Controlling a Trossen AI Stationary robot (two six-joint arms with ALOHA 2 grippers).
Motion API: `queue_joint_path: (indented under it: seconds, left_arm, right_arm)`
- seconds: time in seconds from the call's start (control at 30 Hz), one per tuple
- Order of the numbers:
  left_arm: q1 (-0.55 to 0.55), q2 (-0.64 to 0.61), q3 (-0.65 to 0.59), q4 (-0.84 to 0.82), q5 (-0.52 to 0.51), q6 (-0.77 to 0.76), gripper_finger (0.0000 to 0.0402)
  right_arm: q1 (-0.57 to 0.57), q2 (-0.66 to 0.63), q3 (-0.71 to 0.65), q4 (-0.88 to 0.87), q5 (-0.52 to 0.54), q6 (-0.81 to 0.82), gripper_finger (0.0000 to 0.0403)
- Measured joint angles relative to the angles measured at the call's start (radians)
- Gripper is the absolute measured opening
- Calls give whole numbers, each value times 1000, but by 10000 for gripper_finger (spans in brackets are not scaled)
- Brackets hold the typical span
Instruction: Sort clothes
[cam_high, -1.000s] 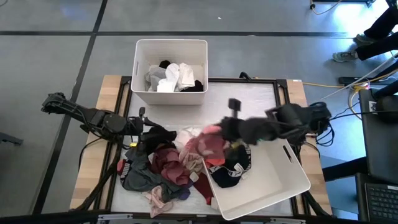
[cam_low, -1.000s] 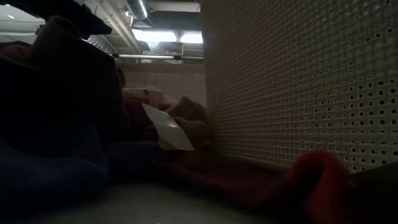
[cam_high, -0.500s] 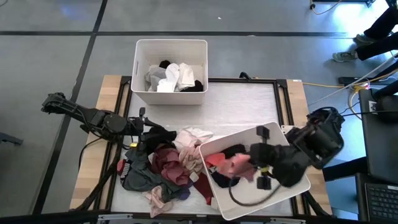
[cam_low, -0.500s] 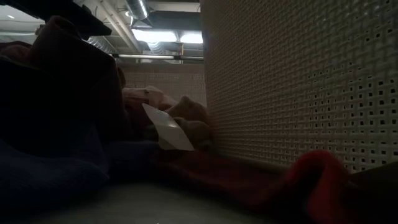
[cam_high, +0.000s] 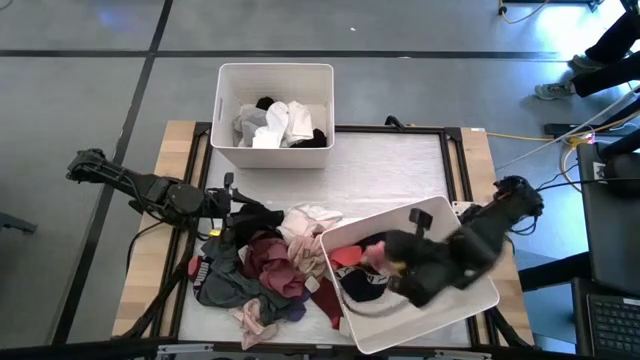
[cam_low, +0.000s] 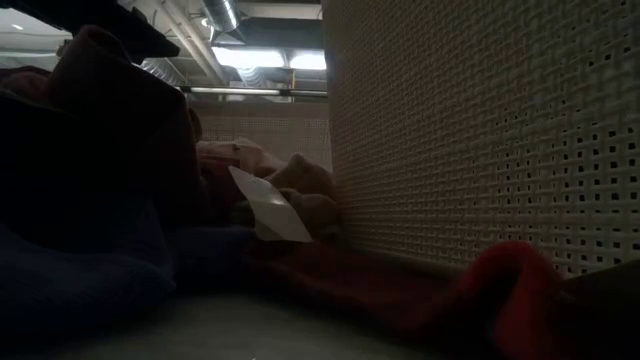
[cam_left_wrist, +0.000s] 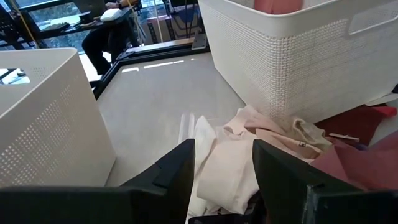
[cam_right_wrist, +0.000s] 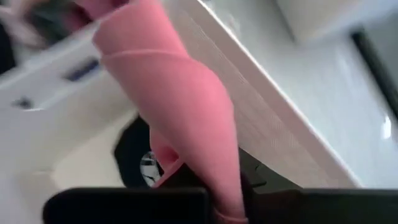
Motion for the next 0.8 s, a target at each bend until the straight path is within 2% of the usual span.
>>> queue_joint_path:
  seconds: [0.1, 0.33, 0.43, 0.63, 0.8]
  left_arm:
    - [0, 0, 0, 1, 0, 3, 153]
    - [0, 0, 0, 1, 0, 18, 153]
    - [0, 0, 0, 0, 0, 17, 153]
    - [0, 0, 0, 1, 0, 17, 153]
    - [0, 0, 0, 1, 0, 14, 153]
  right_arm:
    - [-75, -4, -76, -1, -97, 43, 52]
    - [-195, -5, -234, -1, -304, 67, 166]
    - [-232, -4, -267, -1, -379, 63, 202]
    - [-266, -10, -246, 0, -504, 51, 219]
    - [-284, -45, -155, 5, -495, 36, 216]
